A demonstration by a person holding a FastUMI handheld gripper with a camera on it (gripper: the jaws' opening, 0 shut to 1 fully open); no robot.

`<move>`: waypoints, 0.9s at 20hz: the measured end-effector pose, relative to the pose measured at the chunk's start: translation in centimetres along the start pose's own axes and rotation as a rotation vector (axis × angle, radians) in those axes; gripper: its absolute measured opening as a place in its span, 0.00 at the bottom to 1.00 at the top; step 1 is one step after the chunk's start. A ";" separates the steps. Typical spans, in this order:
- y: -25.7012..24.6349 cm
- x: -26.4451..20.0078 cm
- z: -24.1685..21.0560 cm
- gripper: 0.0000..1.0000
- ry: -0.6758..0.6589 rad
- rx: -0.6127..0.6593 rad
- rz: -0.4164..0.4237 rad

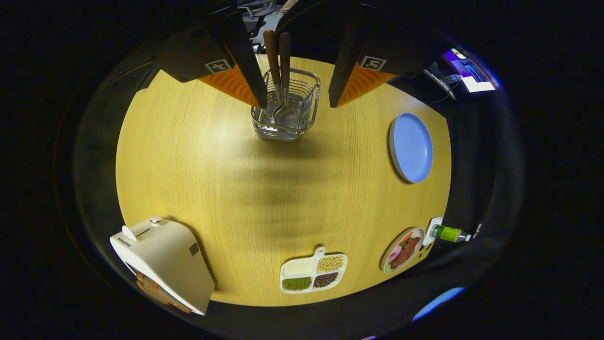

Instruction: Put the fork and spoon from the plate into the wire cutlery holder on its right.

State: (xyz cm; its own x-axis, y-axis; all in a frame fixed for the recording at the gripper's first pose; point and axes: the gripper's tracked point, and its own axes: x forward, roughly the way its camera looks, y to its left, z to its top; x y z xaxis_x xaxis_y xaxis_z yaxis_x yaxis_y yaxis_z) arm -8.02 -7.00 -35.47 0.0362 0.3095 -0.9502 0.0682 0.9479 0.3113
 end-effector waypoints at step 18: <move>0.1 -25.8 7.9 0.99 -1.112 -0.296 -0.086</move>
State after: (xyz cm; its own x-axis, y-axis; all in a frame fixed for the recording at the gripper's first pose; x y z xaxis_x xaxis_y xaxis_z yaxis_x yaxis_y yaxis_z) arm -1.05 -15.48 -10.84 0.9115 0.1441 -0.3853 -0.1181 0.9889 0.0904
